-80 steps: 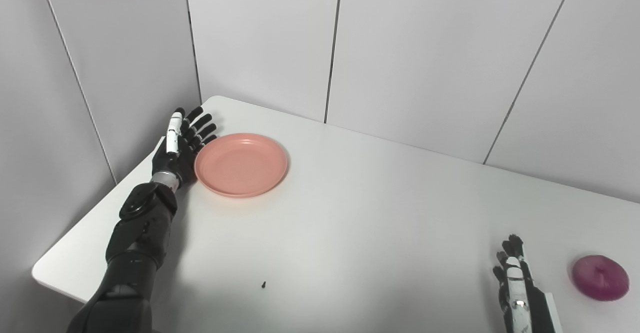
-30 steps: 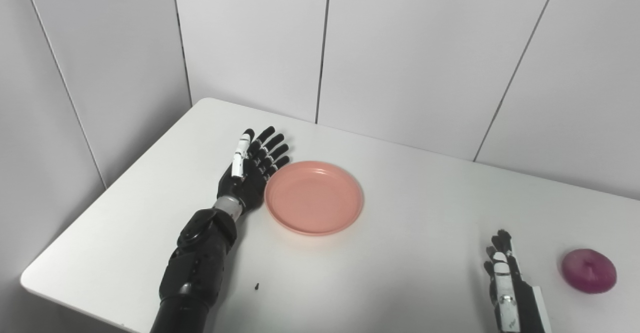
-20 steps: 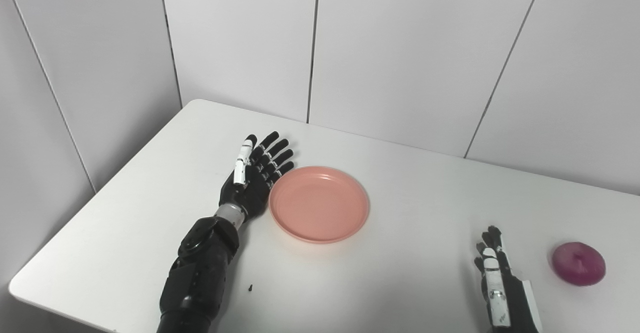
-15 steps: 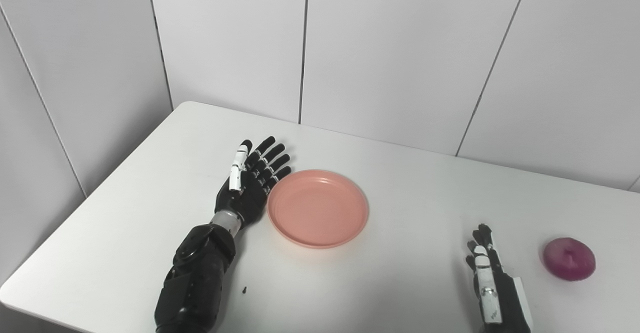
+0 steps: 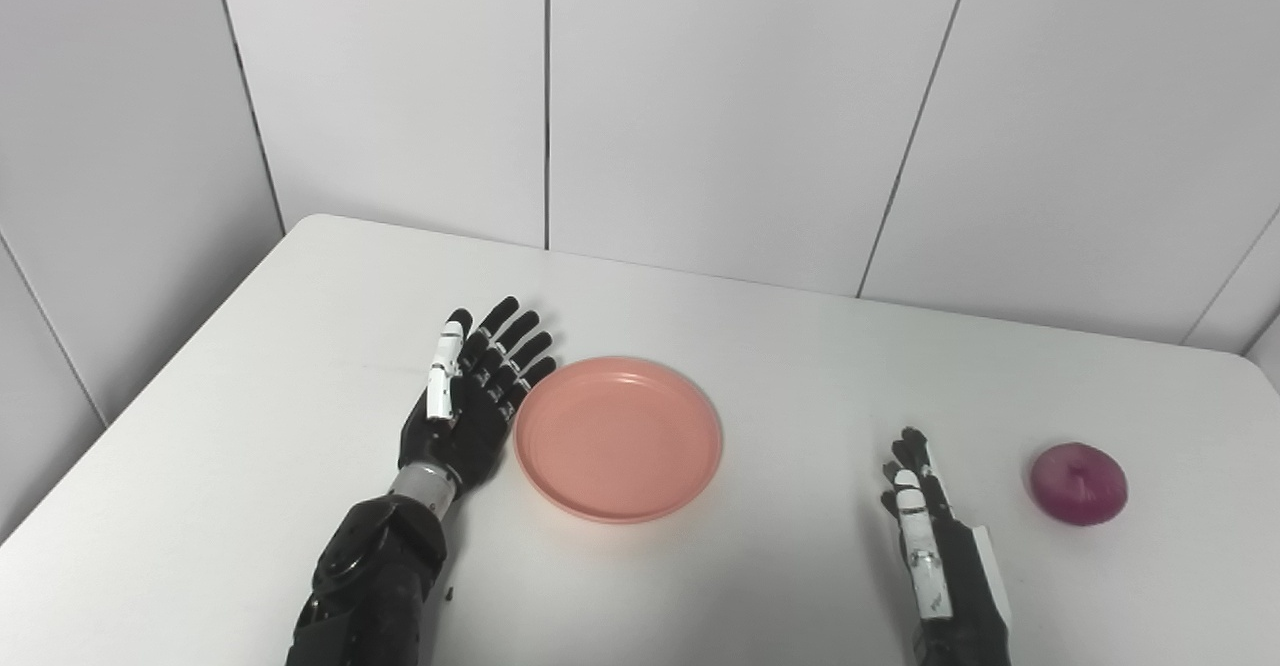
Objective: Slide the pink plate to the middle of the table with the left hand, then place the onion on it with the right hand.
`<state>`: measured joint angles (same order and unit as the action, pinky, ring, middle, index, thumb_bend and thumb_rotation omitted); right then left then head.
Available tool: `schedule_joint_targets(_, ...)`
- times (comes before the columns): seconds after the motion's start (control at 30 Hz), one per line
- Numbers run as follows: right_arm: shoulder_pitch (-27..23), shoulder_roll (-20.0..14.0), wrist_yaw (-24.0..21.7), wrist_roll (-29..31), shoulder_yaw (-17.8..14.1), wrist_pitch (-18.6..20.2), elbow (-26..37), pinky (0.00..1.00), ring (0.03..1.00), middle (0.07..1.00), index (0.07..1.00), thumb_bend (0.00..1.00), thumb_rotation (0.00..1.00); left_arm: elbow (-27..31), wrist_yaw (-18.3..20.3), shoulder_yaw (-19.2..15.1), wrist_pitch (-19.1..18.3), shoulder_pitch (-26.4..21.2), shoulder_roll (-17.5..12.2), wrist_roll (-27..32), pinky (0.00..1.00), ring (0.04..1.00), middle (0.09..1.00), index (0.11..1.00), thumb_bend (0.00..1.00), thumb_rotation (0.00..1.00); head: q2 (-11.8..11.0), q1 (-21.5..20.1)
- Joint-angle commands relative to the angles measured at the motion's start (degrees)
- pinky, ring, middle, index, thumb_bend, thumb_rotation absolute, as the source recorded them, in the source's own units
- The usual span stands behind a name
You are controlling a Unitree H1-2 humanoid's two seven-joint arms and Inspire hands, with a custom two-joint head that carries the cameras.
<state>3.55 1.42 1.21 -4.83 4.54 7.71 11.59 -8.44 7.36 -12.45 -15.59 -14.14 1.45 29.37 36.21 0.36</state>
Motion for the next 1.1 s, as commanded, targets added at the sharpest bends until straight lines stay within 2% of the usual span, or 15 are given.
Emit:
schedule_joint_targets(0.0,-0.42,1.66,0.69,-0.25,0.36,-1.82,0.66,0.94,0.948,0.962,0.968,0.14,1.0,1.43,-0.74,1.02,-1.63,0.13,0.84,-0.56,0.88,0.888,0.903,0.882,0.36,1.0,0.02,-0.11)
schedule_joint_targets(0.2,-0.75,1.7,0.89,-0.85,0.77,-0.66,0.71,0.94,0.95,0.964,0.97,0.15,1.0,4.38,-1.69,3.38,-0.73,1.94,2.18,-2.45,0.89,0.899,0.907,0.884,0.38,1.0,0.44,-0.82)
schedule_joint_targets(0.47,-0.99,1.63,1.68,-2.83,1.43,-0.87,0.85,0.93,0.938,0.951,0.959,0.15,1.0,7.93,-2.7,5.54,-2.25,4.15,3.96,-2.75,0.88,0.883,0.891,0.871,0.39,1.0,1.07,-1.63)
schedule_joint_targets(0.83,-1.3,2.12,1.88,-3.38,1.75,-0.69,0.9,0.92,0.937,0.955,0.965,0.18,1.0,13.04,-6.88,8.12,-5.29,7.22,7.67,-3.87,0.87,0.866,0.878,0.858,0.37,1.0,2.13,-3.82)
schedule_joint_targets(1.07,-1.59,2.89,2.52,-3.16,1.29,0.55,1.4,0.94,0.936,0.952,0.96,0.17,1.0,12.72,-6.67,8.24,-4.8,7.58,7.7,-4.01,0.88,0.877,0.885,0.864,0.37,1.0,2.77,-4.99)
